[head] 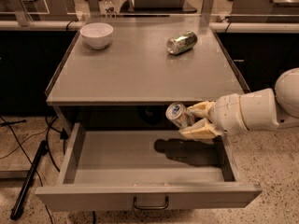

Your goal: Place redbull can into top drawer

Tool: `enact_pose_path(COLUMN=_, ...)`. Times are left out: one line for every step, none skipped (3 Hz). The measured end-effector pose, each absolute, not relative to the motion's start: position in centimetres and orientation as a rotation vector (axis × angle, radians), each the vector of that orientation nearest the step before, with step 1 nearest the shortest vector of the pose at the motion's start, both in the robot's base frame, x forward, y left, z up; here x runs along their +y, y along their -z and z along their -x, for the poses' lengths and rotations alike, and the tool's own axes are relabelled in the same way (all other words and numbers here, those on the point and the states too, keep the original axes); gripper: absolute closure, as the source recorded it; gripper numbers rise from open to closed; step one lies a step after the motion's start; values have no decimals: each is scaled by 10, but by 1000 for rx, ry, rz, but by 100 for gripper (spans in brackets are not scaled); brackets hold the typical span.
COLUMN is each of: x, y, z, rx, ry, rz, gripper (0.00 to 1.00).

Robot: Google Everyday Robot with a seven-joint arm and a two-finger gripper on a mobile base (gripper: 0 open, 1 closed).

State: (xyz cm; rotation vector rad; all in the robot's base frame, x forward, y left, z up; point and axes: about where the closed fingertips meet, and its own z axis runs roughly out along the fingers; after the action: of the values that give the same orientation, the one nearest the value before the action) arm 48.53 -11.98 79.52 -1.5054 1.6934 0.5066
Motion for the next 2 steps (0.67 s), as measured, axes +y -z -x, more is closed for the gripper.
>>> enact_pose_path(x=-116, y=-777, z=-485, rx=1704, ry=-543, rz=1495, gripper=100)
enact_pose_path(x=-109, y=-753, z=-482, rx=1687, ry=-601, rz=1471, gripper=100)
